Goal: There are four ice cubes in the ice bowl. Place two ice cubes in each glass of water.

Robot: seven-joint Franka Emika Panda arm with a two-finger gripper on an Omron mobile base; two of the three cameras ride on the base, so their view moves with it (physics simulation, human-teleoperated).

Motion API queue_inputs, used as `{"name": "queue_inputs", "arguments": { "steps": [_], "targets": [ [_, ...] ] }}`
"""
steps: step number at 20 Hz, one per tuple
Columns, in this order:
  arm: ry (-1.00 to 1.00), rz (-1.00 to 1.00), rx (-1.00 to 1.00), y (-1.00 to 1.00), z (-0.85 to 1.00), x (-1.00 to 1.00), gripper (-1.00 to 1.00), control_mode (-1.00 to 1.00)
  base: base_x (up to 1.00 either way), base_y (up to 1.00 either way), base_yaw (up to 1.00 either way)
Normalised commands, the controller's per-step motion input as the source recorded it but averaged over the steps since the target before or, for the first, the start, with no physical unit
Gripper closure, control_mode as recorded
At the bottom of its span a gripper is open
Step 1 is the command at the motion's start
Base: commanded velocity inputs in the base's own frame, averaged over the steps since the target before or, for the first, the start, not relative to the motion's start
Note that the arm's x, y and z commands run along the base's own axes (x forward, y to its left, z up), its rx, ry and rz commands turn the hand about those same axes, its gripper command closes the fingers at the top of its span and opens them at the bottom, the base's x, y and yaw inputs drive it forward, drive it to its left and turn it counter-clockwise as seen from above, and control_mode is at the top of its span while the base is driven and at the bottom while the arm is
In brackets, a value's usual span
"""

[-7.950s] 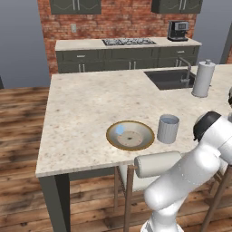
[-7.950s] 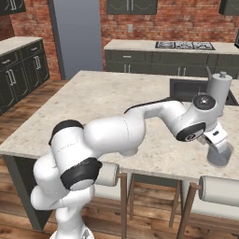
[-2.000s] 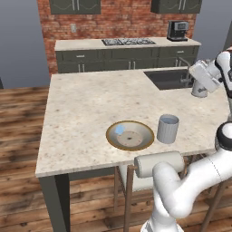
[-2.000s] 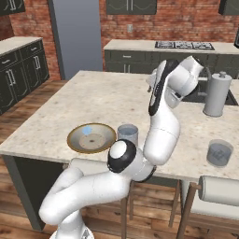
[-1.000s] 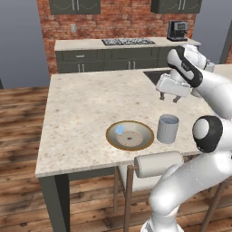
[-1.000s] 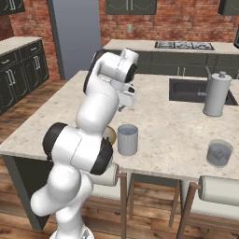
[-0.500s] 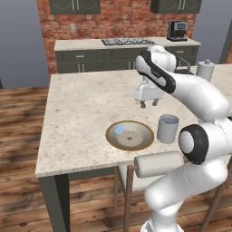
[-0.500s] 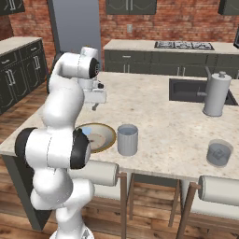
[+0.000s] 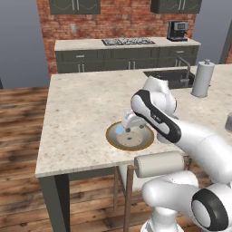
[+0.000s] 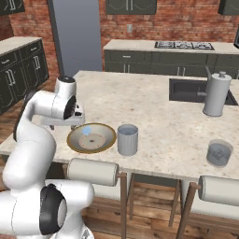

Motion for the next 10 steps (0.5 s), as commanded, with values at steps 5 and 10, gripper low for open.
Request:
{"name": "queue_inputs", "arguments": {
  "steps": [5,10],
  "targets": [
    [0.01,-0.08,0.0,-0.06,0.0,0.44,-1.0,-1.0,0.0,0.0,0.0],
    [-0.05,-0.19,0.0,-0.08,0.0,0.74,-1.0,-1.0,0.0,0.0,0.0]
  ]
}}
